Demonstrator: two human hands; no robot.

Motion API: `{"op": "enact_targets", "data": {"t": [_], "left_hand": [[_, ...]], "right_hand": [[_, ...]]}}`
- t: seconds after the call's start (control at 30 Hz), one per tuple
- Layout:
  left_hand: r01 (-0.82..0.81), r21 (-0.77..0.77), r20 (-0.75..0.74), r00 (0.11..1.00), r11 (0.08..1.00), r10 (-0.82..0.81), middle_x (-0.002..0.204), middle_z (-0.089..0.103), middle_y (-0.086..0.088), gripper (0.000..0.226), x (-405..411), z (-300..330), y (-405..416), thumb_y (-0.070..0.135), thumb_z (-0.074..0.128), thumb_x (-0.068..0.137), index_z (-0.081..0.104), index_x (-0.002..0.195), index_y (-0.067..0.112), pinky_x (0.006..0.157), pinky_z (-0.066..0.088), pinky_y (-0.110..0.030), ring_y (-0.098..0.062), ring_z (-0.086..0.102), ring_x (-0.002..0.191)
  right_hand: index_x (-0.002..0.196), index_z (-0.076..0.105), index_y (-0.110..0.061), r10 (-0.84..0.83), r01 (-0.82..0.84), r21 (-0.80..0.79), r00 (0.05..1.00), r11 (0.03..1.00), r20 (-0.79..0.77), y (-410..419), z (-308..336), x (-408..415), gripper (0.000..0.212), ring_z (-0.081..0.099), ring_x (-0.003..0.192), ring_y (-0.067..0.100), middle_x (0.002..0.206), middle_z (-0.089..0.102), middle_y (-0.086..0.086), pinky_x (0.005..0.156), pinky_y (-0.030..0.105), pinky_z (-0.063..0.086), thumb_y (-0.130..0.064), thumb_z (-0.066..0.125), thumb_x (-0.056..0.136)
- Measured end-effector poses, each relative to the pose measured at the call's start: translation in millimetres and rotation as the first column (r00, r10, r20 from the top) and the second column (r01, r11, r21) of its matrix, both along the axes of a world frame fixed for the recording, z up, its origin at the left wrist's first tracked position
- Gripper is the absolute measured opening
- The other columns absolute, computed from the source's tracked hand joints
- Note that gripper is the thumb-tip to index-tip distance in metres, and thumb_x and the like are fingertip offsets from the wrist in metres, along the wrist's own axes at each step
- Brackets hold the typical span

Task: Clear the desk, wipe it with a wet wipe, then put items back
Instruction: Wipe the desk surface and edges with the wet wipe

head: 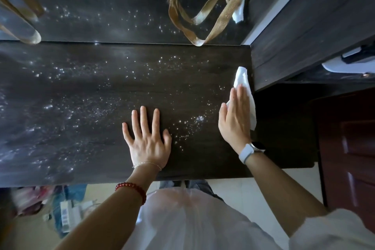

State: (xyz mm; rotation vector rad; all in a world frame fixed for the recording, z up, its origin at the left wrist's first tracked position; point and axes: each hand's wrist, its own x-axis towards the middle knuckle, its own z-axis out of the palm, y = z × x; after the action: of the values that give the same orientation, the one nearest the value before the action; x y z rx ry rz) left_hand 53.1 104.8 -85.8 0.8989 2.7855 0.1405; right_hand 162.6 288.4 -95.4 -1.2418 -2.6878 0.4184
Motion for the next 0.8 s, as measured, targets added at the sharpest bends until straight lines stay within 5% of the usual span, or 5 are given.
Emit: {"op": "enact_targets", "data": {"t": [0.2,0.37,0.47,0.6,0.8], "left_hand": [[-0.001,-0.006,-0.008,1.0,1.0,0.001,0.146,0.032,-0.017,0.058,0.2,0.1,-0.2,0.039,0.03,0.082,0.034,0.137,0.018,0.107,0.015,-0.06,-0.036,0.024,0.136],[-0.002,-0.016,-0.015,1.0,1.0,0.001,0.146,0.032,-0.017,0.058,-0.7,0.1,0.0,0.039,0.031,0.082,0.034,0.137,0.019,0.108,0.015,-0.059,-0.035,0.024,0.136],[0.0,-0.014,-0.005,1.0,1.0,0.0,0.146,0.031,-0.016,0.058,-0.8,0.5,-0.1,0.04,0.03,0.082,0.034,0.137,0.019,0.108,0.014,-0.059,-0.034,0.022,0.136],[-0.007,0.007,-0.005,1.0,1.0,0.007,0.146,0.032,-0.017,0.058,-0.6,1.0,-0.8,0.039,0.031,0.082,0.036,0.136,0.017,0.108,0.013,-0.059,-0.034,0.022,0.136],[-0.011,-0.013,-0.008,1.0,1.0,0.011,0.146,0.032,-0.017,0.058,-0.4,1.6,-0.4,0.039,0.03,0.082,0.035,0.136,0.018,0.108,0.014,-0.059,-0.035,0.024,0.136]], "right_hand": [[0.138,0.022,0.01,-0.128,0.115,-0.111,0.984,0.987,-0.123,51.1,24.4,-47.5,0.054,0.021,0.138,0.034,0.147,0.023,0.027,0.116,0.04,0.014,-0.014,0.036,0.092],[0.135,0.029,0.007,-0.135,0.121,-0.123,0.984,0.985,-0.114,84.2,26.3,-74.6,0.055,0.031,0.132,0.032,0.141,0.035,0.026,0.112,0.039,0.022,-0.017,0.027,0.086],[0.138,0.028,0.002,0.222,-0.229,-0.046,0.967,0.972,-0.125,31.3,16.6,-41.2,0.055,0.027,0.134,0.029,0.144,0.033,0.022,0.112,0.042,0.024,-0.01,0.037,0.086],[0.137,0.034,-0.001,0.554,-0.581,-0.186,0.813,0.793,-0.177,-28.9,15.9,10.6,0.047,0.017,0.14,0.016,0.147,0.03,0.012,0.116,0.035,0.016,-0.012,0.033,0.092],[0.133,0.036,0.004,0.157,-0.161,-0.05,0.985,0.986,-0.07,50.2,9.0,-38.6,0.053,0.03,0.133,0.034,0.139,0.037,0.026,0.113,0.035,0.02,-0.015,0.023,0.086]]}}
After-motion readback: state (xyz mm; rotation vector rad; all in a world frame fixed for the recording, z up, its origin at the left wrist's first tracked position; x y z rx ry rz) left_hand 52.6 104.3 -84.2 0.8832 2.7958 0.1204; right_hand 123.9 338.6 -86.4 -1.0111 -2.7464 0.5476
